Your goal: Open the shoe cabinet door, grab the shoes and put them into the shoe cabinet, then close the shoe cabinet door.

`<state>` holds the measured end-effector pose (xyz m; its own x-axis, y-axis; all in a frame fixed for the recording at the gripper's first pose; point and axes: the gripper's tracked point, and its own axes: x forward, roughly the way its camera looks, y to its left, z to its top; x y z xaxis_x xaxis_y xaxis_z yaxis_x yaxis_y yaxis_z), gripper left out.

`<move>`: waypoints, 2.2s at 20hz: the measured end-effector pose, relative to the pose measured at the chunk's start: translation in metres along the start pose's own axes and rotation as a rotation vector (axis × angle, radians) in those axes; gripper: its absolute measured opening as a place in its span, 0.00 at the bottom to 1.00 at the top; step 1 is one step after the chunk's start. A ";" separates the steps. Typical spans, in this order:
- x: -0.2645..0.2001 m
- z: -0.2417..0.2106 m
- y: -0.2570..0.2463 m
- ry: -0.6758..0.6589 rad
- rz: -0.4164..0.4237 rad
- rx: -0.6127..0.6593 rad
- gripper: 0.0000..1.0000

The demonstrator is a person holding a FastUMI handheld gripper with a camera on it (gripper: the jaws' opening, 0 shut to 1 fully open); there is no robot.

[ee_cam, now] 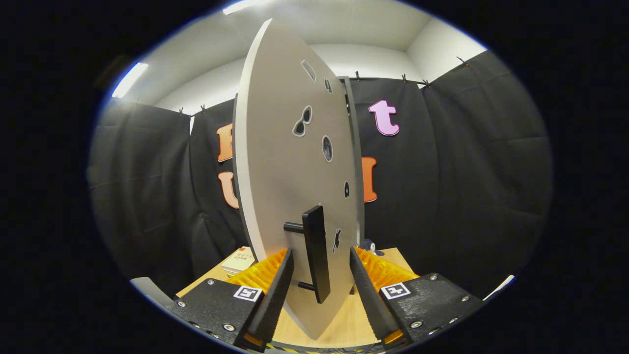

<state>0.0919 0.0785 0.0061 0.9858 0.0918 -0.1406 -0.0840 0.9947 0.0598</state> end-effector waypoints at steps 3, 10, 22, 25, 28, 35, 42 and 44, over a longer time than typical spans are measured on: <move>0.009 -0.002 0.010 0.006 0.029 -0.004 0.73; 0.031 -0.006 0.043 0.009 0.110 0.017 0.74; 0.093 -0.011 0.111 0.037 0.219 0.011 0.81; 0.111 -0.008 0.130 0.032 0.229 -0.021 0.81; 0.126 -0.004 0.145 0.023 0.225 -0.051 0.81; 0.162 -0.005 0.166 0.020 0.229 -0.061 0.81; 0.182 -0.004 0.182 -0.006 0.227 -0.076 0.81; 0.188 -0.004 0.185 -0.012 0.228 -0.071 0.81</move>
<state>0.2606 0.2803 -0.0132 0.9416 0.3145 -0.1200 -0.3146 0.9491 0.0190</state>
